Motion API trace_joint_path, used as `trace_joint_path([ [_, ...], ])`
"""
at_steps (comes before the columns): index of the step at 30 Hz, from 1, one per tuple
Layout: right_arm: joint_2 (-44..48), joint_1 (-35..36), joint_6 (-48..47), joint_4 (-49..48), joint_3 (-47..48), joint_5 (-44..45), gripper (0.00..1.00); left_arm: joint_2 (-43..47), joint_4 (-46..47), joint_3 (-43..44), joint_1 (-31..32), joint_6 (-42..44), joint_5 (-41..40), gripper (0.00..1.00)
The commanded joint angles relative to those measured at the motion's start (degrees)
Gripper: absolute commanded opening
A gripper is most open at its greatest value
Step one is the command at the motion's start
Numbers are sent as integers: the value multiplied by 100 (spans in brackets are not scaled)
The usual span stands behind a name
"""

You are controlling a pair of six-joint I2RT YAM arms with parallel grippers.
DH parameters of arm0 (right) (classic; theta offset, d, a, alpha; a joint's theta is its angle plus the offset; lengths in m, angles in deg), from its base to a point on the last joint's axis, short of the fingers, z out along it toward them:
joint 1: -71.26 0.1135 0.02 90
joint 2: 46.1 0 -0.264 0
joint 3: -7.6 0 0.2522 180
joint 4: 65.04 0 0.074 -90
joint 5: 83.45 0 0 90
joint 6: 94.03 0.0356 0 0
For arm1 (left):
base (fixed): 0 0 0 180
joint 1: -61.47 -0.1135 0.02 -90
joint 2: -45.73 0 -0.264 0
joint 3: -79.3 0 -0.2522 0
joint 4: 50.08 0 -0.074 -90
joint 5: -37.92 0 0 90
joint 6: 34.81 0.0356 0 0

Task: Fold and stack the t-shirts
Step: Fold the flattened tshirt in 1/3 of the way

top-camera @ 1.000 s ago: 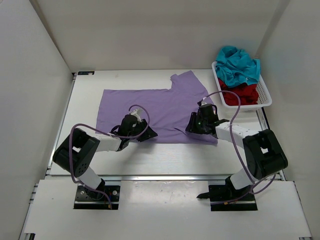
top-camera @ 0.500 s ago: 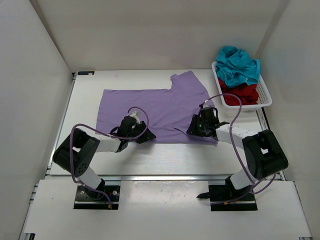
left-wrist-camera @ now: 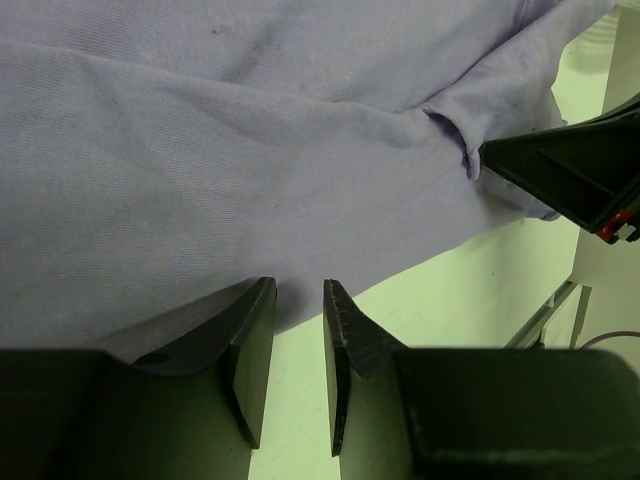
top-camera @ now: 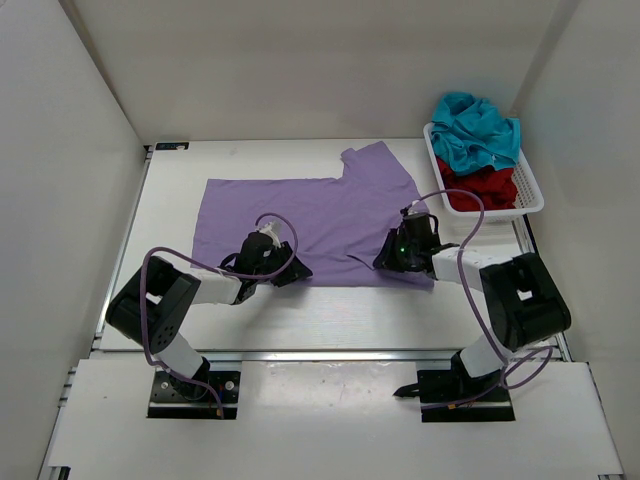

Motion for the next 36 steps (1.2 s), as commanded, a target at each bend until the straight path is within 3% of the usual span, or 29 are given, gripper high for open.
trace_joint_path([
  [1, -199, -57, 161, -407, 214, -383, 10, 45, 173, -49, 2, -14, 79, 37],
  [6, -524, -31, 82, -389, 1003, -383, 0, 89, 147, -40, 28, -23, 53, 37],
  [11, -1333, -57, 38, 50, 2507, -454, 0, 133, 147, -57, 98, -14, 79, 36],
  [13, -1596, -13, -93, 592, 3052, -331, 5, 229, 104, -93, 151, -40, -17, 37],
  [15, -1519, 31, -347, 770, 3247, -129, 18, 265, 86, -84, 169, -49, -44, 36],
  [19, -800, 128, -498, 631, 2433, 222, 25, 212, 42, 117, 292, -23, -87, 37],
  [25, 291, 303, -576, 472, 824, 635, 3, -7, -538, 733, 301, 407, -298, 37],
  [32, 450, 576, -665, 586, -91, 943, 0, 203, -960, 225, -392, 601, -369, 36],
  [36, 643, 778, -647, 648, -426, 1049, 0, 273, -881, -416, -885, 539, 70, 35],
])
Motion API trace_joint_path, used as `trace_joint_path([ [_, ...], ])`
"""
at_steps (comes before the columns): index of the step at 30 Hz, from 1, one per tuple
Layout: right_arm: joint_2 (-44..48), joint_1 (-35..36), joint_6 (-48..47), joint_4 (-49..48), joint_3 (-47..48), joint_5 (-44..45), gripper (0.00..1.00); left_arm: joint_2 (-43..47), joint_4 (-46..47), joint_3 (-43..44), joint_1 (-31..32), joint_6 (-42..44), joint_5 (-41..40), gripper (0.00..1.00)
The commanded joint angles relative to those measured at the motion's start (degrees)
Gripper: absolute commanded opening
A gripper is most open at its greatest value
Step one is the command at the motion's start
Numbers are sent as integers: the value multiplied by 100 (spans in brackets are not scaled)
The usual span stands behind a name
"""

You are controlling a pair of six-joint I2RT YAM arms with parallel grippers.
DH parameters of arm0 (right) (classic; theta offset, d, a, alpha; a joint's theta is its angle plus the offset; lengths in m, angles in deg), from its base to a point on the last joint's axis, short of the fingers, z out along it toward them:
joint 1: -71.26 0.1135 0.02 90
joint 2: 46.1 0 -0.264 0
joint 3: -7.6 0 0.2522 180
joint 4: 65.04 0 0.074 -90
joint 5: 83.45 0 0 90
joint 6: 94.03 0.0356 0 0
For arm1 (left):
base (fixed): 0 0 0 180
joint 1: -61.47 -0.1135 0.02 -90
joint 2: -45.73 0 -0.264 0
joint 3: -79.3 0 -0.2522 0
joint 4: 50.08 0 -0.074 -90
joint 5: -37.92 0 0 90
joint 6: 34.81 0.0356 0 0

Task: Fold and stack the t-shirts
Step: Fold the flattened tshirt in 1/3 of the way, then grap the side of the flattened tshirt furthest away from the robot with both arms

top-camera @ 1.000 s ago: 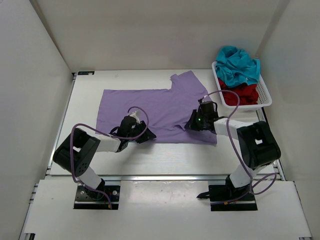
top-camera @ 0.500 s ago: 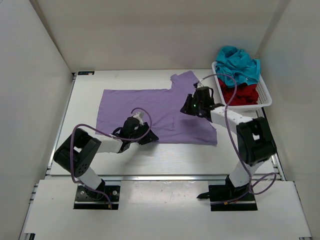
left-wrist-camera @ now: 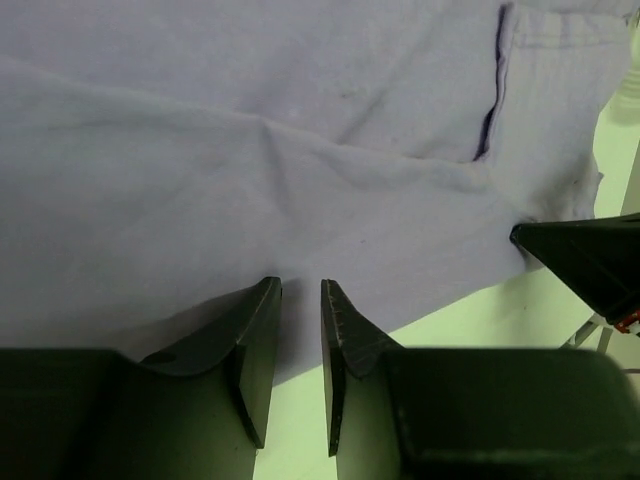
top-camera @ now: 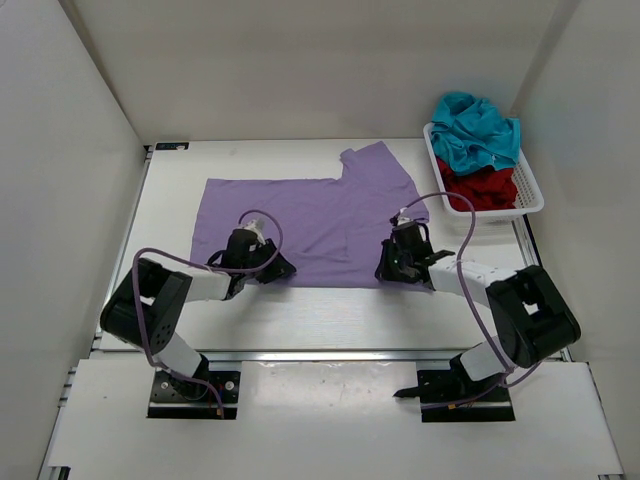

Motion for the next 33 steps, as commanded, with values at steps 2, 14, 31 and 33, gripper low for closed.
trace_joint_path([
  [2, 318, 300, -59, 167, -378, 405, 0, 430, -529, -704, -256, 238, 12, 35],
  [14, 1127, 635, -182, 870, -293, 98, 4, 2427, -1575, -1015, -80, 247, -314, 39],
  [31, 1373, 625, -121, -491, -344, -949, 3, -1059, -1769, 3096, -2883, 774, -1421, 3],
  [33, 1382, 739, -86, -605, -510, -896, 4, -1481, -2233, 3755, -3050, 985, -1439, 8],
])
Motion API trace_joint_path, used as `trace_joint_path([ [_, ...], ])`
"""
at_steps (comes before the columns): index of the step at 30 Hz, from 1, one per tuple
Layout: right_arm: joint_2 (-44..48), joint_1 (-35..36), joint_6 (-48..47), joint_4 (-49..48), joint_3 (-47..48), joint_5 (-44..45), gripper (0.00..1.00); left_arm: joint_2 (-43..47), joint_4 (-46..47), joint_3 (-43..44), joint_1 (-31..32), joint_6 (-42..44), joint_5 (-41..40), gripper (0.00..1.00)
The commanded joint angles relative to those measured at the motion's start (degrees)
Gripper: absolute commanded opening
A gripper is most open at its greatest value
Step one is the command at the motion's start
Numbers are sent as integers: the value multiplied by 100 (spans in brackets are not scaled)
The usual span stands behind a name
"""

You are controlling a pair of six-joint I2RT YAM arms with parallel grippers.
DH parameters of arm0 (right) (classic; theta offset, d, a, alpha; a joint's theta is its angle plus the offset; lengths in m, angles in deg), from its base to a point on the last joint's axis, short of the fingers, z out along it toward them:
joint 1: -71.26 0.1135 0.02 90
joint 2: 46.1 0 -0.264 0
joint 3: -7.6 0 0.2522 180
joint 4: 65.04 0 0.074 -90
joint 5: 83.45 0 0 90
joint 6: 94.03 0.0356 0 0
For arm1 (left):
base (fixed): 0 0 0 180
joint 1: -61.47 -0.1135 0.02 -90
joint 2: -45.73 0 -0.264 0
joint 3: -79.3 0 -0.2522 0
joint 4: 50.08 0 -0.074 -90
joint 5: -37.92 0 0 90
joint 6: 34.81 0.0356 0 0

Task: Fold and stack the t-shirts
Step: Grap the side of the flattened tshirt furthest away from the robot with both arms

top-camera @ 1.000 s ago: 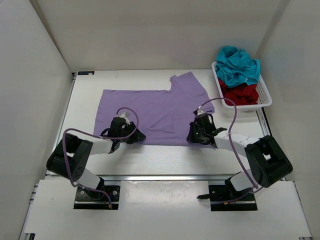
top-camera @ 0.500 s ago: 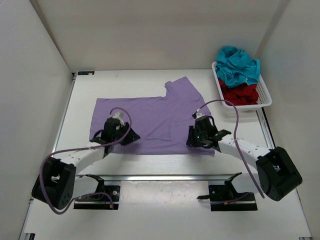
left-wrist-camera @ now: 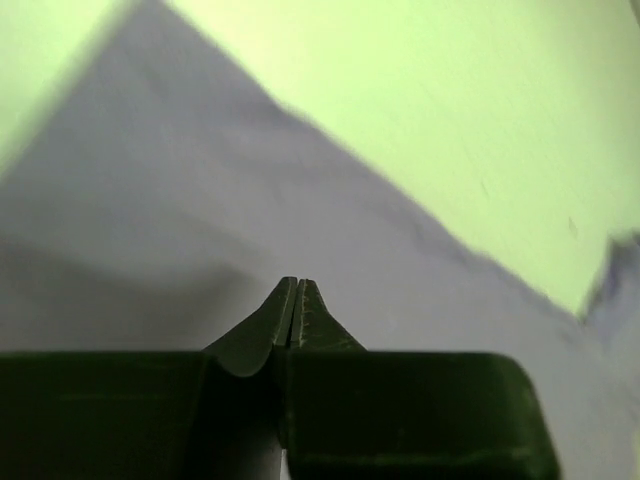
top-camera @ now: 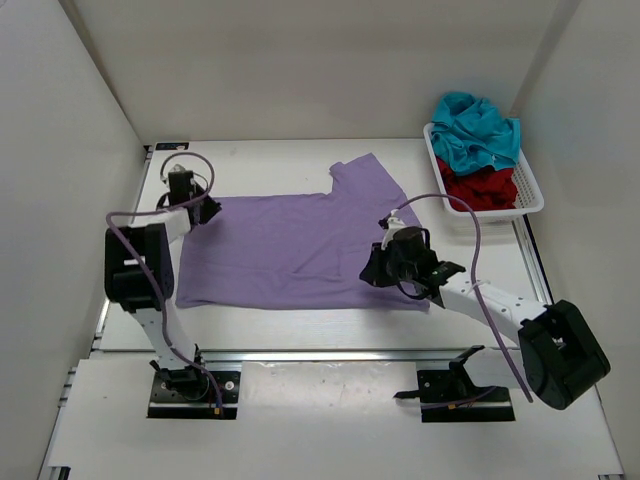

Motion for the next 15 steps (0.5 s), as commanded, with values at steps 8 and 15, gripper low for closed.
trace_joint_path([
  [8, -182, 72, 169, -765, -315, -282, 3, -1585, -1956, 2769, -651, 1236, -1062, 40],
  [15, -393, 143, 116, -738, -43, -309, 3, -2314, -2511, 3709, -572, 1465, -1106, 47],
])
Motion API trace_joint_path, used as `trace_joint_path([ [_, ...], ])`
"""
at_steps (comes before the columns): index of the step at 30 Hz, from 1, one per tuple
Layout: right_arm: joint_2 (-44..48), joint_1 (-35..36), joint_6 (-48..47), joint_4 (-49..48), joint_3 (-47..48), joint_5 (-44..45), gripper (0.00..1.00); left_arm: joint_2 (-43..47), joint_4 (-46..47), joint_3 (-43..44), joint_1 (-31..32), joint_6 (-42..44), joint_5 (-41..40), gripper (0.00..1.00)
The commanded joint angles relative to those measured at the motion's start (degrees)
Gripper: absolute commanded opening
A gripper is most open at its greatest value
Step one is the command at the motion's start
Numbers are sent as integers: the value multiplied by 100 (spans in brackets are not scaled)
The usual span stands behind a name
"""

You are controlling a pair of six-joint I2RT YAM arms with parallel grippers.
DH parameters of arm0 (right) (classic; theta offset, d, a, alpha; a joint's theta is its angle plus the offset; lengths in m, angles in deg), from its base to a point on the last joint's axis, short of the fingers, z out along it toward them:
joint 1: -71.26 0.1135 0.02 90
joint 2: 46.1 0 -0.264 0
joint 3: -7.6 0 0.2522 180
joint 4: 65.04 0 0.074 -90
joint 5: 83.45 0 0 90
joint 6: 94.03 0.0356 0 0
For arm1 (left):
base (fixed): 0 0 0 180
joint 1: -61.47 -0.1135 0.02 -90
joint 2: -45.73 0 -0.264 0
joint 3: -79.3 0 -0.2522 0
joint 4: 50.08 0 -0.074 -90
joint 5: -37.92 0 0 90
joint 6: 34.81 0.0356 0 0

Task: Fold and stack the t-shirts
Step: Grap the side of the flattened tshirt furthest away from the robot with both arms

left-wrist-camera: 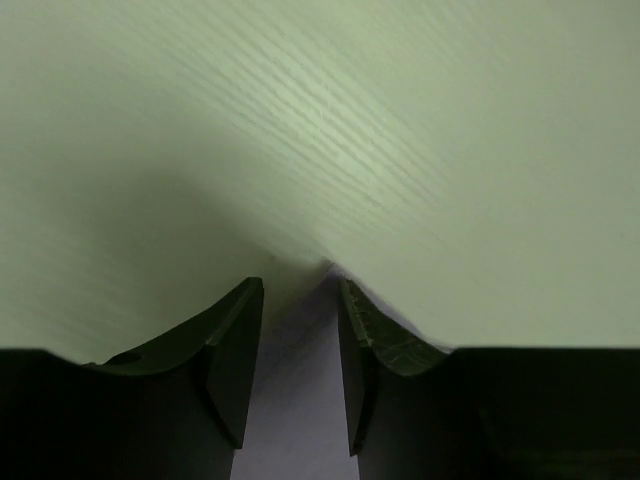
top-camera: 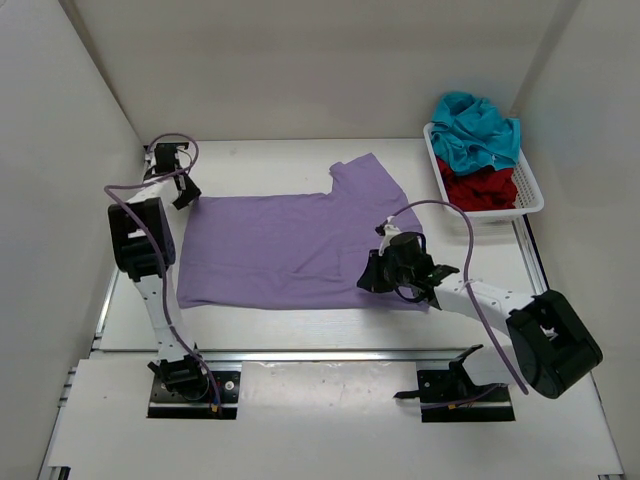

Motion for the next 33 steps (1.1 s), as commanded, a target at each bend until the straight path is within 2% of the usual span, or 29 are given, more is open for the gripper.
trace_joint_path([
  [1, -97, 66, 17, -308, 246, -94, 2, -161, -521, 491, 114, 211, -44, 49],
  [9, -98, 84, 62, -369, 202, -77, 2, -189, -389, 386, 141, 211, -26, 50],
  [11, -89, 40, 79, -352, 202, -95, 2, -259, -424, 439, 141, 202, 70, 46],
  [13, -71, 14, 70, -352, 219, -86, 2, -277, -451, 457, 150, 211, 70, 35],
  [16, -45, -48, 96, -325, 333, -42, 3, -207, -337, 351, 149, 141, 79, 24],
  [22, -448, -477, -52, -413, 860, 20, 7, -83, -284, 255, 123, 97, 167, 8],
  [26, -1125, -812, -350, -589, 1693, 800, 12, 189, -187, 210, 132, -8, 115, 0],
  [28, -1852, -943, -536, -467, 2335, 1283, 14, 460, -126, 79, 133, -70, 141, 0],
  [29, -2317, -1110, -658, -370, 3138, 1381, 12, 566, -56, -52, 210, -166, 150, 0],
  [33, -3653, -1506, -852, 104, 4854, 1513, 13, 1040, 533, -710, 220, -597, 483, 0],
])
